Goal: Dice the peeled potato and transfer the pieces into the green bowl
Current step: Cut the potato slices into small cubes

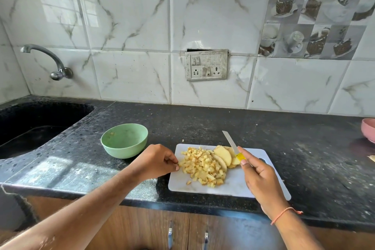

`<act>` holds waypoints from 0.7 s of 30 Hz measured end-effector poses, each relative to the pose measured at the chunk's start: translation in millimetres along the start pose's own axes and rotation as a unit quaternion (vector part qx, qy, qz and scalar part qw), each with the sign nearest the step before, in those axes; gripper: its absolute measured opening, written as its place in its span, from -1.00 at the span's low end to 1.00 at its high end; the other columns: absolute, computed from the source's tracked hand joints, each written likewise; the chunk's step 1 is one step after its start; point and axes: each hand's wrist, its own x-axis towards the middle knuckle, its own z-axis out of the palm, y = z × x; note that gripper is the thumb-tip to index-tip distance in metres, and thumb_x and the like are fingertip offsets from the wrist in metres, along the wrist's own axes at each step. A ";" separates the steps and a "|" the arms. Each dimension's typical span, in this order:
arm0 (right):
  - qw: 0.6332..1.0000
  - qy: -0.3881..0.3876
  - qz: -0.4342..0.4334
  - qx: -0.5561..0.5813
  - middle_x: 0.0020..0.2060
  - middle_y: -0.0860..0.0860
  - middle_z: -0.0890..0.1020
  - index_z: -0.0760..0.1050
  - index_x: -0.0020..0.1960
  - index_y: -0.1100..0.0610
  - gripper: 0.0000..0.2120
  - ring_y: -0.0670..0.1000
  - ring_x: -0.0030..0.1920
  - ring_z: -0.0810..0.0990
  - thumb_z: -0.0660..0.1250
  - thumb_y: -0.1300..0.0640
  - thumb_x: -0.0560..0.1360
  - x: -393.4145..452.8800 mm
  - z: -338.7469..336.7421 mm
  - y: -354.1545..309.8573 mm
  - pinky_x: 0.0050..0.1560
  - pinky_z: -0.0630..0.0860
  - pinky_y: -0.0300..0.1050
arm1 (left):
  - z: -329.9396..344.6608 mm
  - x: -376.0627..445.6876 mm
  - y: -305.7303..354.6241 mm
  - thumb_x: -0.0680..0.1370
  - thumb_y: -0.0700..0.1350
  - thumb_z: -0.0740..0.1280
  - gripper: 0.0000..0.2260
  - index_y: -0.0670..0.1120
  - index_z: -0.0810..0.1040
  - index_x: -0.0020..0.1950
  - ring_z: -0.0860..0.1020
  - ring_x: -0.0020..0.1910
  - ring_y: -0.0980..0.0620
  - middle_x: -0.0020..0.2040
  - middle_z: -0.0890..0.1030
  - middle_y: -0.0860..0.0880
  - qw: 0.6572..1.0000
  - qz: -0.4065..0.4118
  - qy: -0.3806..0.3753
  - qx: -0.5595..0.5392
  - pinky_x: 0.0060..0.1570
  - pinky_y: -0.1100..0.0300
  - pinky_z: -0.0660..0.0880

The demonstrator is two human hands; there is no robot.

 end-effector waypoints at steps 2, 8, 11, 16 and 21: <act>1.000 0.000 0.003 0.003 -0.40 0.03 0.23 0.55 0.33 -0.37 -0.61 0.07 -0.38 0.21 0.28 0.10 0.69 0.2 0.5 -1.1 -0.34 0.23 -0.03 | 4.4 4.5 6.1 0.48 0.05 0.60 -0.86 0.11 0.79 0.03 0.64 -0.20 0.38 -0.18 0.73 0.23 1.000 -0.002 -0.003 0.006 -0.20 0.47 0.52; 1.000 0.010 0.004 0.021 -0.40 0.03 0.23 0.57 0.34 -0.32 -0.61 -0.01 -0.43 0.22 0.28 0.14 0.69 -0.7 1.4 -3.1 -0.44 0.24 -0.18 | 8.4 21.6 29.3 0.59 -0.08 0.47 -0.89 0.08 0.79 0.03 0.58 -0.32 0.39 -0.23 0.68 0.25 0.999 0.014 -0.014 0.034 -0.38 0.51 0.39; 0.999 0.016 0.007 0.029 -0.41 -0.01 0.22 0.58 0.34 -0.29 -0.62 -0.03 -0.44 0.21 0.29 0.14 0.68 -0.2 0.5 -3.8 -0.46 0.23 -0.22 | 1.7 35.8 50.8 0.64 -0.13 0.38 -0.80 0.09 0.78 0.01 0.55 -0.35 0.44 -0.28 0.64 0.32 0.998 0.047 0.000 0.036 -0.39 0.51 0.37; 0.998 0.010 0.013 0.059 -0.45 -0.01 0.18 0.57 0.36 -0.22 -0.64 -0.03 -0.45 0.14 0.27 0.16 0.69 0.2 -0.1 -5.2 -0.48 0.16 -0.22 | -10.7 54.0 96.5 0.56 -0.02 0.49 -0.90 0.13 0.79 0.02 0.57 -0.28 0.44 -0.15 0.72 0.28 0.986 0.137 0.001 0.096 -0.15 0.33 0.57; 0.997 0.011 0.014 0.071 -0.45 0.00 0.16 0.58 0.35 -0.22 -0.64 -0.02 -0.44 0.12 0.27 0.16 0.69 0.0 -1.3 -4.6 -0.46 0.10 -0.17 | -1.3 73.5 121.1 0.60 -0.07 0.43 -0.84 0.09 0.78 0.12 0.68 0.05 0.15 0.03 0.76 0.15 0.953 0.211 -0.086 0.198 0.08 0.14 0.60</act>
